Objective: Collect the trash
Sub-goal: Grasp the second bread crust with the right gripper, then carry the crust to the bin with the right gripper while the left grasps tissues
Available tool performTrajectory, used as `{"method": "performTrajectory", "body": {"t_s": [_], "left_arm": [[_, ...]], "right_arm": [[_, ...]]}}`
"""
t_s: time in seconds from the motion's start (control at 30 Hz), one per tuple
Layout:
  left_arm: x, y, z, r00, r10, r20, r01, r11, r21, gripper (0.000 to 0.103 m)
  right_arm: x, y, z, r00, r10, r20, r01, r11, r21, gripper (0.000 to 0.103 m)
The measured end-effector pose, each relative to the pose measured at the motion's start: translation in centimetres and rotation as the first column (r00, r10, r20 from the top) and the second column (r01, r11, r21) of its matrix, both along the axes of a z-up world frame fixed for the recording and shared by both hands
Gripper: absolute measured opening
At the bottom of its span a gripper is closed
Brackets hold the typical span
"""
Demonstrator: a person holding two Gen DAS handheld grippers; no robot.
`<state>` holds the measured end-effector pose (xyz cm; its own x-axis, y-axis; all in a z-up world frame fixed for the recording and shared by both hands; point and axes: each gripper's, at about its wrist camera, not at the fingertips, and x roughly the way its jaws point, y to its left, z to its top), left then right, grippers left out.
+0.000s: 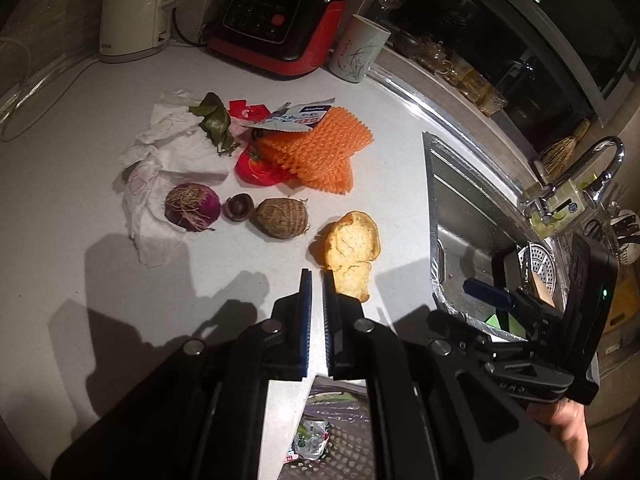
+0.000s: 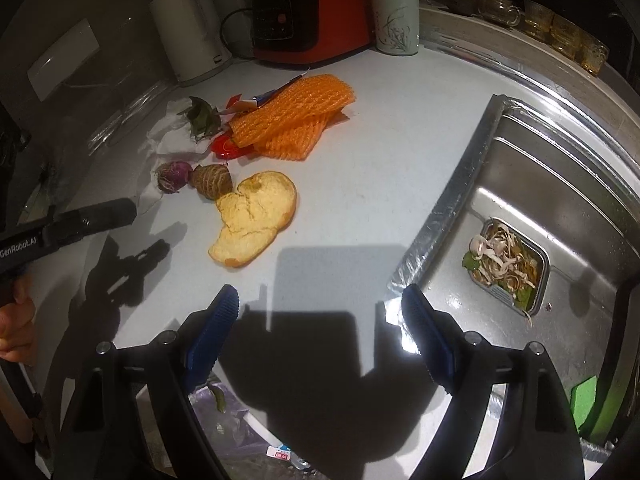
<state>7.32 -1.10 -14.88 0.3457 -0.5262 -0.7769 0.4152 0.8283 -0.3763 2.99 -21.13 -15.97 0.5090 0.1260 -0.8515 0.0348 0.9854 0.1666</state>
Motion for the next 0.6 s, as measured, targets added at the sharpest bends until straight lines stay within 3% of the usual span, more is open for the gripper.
{"method": "performTrajectory", "body": {"t_s": [0.17,0.23,0.37,0.43,0.5,0.6], "left_arm": [[-0.3,1.0,-0.4,1.0,-0.011,-0.001,0.011,1.0,0.028,0.005],[-0.4,1.4,-0.5,1.0,-0.013,-0.002,0.014,0.999,0.038,0.005],[-0.3,2.3,-0.7,1.0,-0.003,-0.005,0.003,0.999,0.045,0.005],[0.0,2.8,-0.8,1.0,0.006,-0.004,-0.006,0.999,0.053,0.005],[0.2,3.3,-0.9,1.0,0.013,0.001,-0.013,0.998,0.06,0.005],[0.8,3.8,-1.2,1.0,0.023,-0.007,-0.022,0.998,0.057,0.005]], "right_arm": [[5.1,0.7,-1.0,0.999,0.047,0.016,-0.047,0.999,0.013,0.083],[6.7,1.2,-1.4,0.997,0.078,0.019,-0.078,0.997,0.019,0.077],[8.8,2.5,-2.3,0.991,0.136,-0.011,-0.136,0.991,-0.005,0.056],[9.3,2.8,-2.6,0.988,0.153,-0.02,-0.154,0.988,-0.009,0.04],[9.3,2.9,-2.7,0.987,0.162,-0.02,-0.162,0.987,-0.008,0.005],[8.7,3.1,-2.3,0.984,0.178,-0.009,-0.178,0.984,-0.001,0.005]]}}
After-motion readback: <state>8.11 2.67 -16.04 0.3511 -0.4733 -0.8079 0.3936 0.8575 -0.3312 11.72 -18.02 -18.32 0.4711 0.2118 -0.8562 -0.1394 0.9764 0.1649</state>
